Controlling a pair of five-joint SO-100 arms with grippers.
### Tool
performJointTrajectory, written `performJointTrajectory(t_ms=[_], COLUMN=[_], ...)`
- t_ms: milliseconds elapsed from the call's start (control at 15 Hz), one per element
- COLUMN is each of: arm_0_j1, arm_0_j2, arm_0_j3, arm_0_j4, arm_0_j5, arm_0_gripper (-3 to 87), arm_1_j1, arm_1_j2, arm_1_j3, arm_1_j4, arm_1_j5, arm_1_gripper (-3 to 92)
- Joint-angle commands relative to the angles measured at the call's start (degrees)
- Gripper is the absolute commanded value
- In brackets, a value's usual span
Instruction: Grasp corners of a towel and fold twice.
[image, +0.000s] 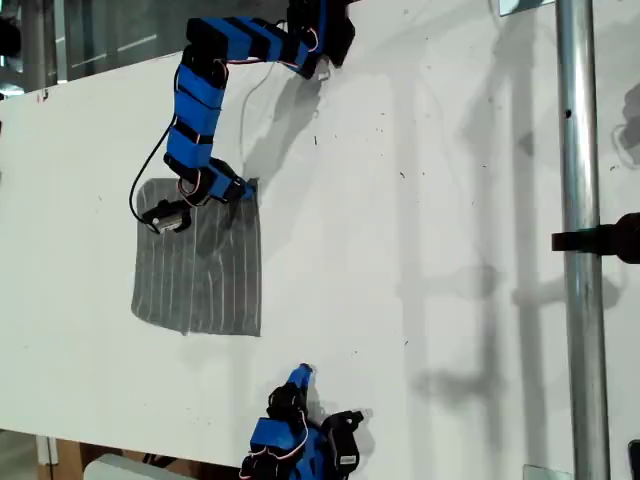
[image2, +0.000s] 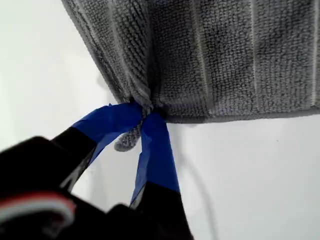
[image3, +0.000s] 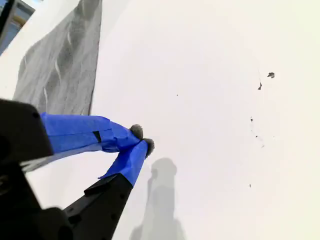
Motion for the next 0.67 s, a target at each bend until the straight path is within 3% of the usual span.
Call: performJointTrajectory(t_ms=[0, 133, 267, 467, 600], arm_0_j1=[1.85, 2.81, 2.72, -5.54, -11.16], arm_0_j2=[0.00, -12.57, -39.99, -64.51, -71.98], arm_0_j3=[-2.64, -13.62, -32.70, -56.16, -64.60], arm_0_j4=[-2.81, -5.89, -5.80, 1.14, 1.93], arm_0_j5=[-2.81, -3.25, 3.60, 25.58, 44.30], arm_0_gripper=[-3.1, -3.1, -3.1, -3.1, -3.1], arm_1_j1=[-0.53, -1.14, -2.11, -3.43, -4.22], arm_1_j2=[1.67, 2.37, 2.55, 3.69, 4.57], arm_1_j3=[-2.72, -2.55, -3.25, -3.34, -2.99], arm_1_j4=[-0.53, -0.97, -1.23, -1.23, -1.14], arm_1_j5=[0.70, 1.58, 2.02, 2.90, 3.25], arm_1_gripper=[-0.2, -0.2, -0.2, -0.2, -0.2])
